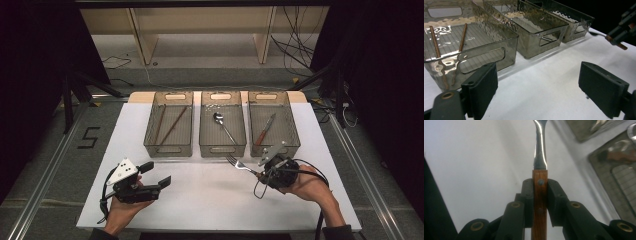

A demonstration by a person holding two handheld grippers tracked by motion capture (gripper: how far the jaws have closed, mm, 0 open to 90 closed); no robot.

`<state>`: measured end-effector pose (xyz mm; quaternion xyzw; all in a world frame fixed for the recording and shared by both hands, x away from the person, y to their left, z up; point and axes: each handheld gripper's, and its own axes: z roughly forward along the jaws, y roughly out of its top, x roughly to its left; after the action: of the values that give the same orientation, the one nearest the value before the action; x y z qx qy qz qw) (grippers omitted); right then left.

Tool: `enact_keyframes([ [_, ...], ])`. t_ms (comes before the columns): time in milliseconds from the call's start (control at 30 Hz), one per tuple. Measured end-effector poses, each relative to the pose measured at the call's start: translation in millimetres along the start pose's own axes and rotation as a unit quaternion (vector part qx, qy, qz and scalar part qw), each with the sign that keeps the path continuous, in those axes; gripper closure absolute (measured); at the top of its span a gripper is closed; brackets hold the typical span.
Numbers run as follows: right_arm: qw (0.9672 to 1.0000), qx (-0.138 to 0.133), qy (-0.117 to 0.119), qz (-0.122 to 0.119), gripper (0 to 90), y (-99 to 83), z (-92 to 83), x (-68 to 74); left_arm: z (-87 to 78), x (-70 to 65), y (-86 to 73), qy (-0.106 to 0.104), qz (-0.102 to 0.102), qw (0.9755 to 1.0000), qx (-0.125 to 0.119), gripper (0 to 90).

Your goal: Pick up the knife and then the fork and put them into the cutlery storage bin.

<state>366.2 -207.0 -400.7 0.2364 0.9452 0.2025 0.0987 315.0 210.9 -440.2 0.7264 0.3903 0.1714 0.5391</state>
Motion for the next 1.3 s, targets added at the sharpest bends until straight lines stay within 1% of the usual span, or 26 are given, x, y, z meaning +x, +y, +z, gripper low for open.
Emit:
enact_keyframes([
  [100, 0.9990, -0.027, -0.009, 0.033, 77.4, 4.3, -5.1, -9.2, -0.3, 0.3, 0.0, 0.000, -0.001, 1.0000, 0.000, 15.3],
  [167, 0.9973, -0.044, -0.014, 0.056, 77.4, 7.2, -8.4, -17.2, -0.4, 0.4, 0.0, 0.000, -0.001, 1.0000, -0.001, 15.3],
  [233, 0.9949, -0.063, -0.018, 0.077, 77.4, 9.9, -11.3, -26.2, -0.4, 0.4, -0.1, 0.000, -0.001, 1.0000, -0.001, 15.3],
  [267, 0.9936, -0.070, -0.020, 0.086, 77.4, 11.4, -12.8, -30.2, -0.4, 0.5, -0.2, 0.000, -0.001, 1.0000, -0.001, 15.3],
  [367, 0.9891, -0.086, -0.037, 0.113, 77.4, 16.3, -17.0, -41.7, -0.3, 0.6, -0.2, 0.000, -0.002, 1.0000, -0.001, 15.3],
  [500, 0.9814, -0.105, -0.047, 0.153, 77.3, 21.3, -21.5, -58.1, -0.3, 0.3, -0.1, 0.000, -0.003, 1.0000, -0.001, 15.3],
  [567, 0.9789, -0.107, -0.054, 0.166, 77.3, 23.7, -22.1, -65.8, -0.2, 0.5, -0.1, 0.001, -0.002, 1.0000, -0.002, 15.3],
  [633, 0.9755, -0.112, -0.056, 0.181, 77.3, 26.3, -22.2, -73.0, -0.2, 0.4, -0.1, 0.001, -0.003, 1.0000, -0.002, 15.3],
  [800, 0.9684, -0.109, -0.062, 0.216, 77.3, 31.9, -20.2, -92.4, -0.9, 0.6, 0.1, 0.000, -0.002, 1.0000, -0.002, 15.3],
  [833, 0.9664, -0.108, -0.064, 0.224, 77.3, 33.0, -19.9, -95.6, -0.9, 0.6, 0.1, 0.001, -0.002, 1.0000, -0.003, 15.3],
  [867, 0.9651, -0.110, -0.064, 0.229, 77.3, 33.8, -19.4, -99.3, -1.0, 0.7, 0.2, 0.001, -0.002, 1.0000, -0.004, 15.3],
  [900, 0.9630, -0.112, -0.063, 0.237, 77.3, 34.6, -19.2, -102.5, -1.2, 0.7, 0.3, 0.001, -0.002, 1.0000, -0.005, 15.3],
  [1033, 0.9569, -0.114, -0.066, 0.259, 77.3, 37.9, -16.8, -113.5, -1.2, 0.8, 0.3, 0.002, -0.002, 1.0000, -0.006, 15.3],
  [1233, 0.9495, -0.111, -0.073, 0.284, 77.3, 44.0, -12.2, -125.1, -1.9, 0.7, 0.5, 0.001, 0.000, 1.0000, -0.006, 15.3],
  [1300, 0.9482, -0.110, -0.076, 0.288, 77.2, 45.0, -10.3, -127.9, -2.0, 0.9, 0.4, 0.001, -0.001, 1.0000, -0.007, 15.3],
])
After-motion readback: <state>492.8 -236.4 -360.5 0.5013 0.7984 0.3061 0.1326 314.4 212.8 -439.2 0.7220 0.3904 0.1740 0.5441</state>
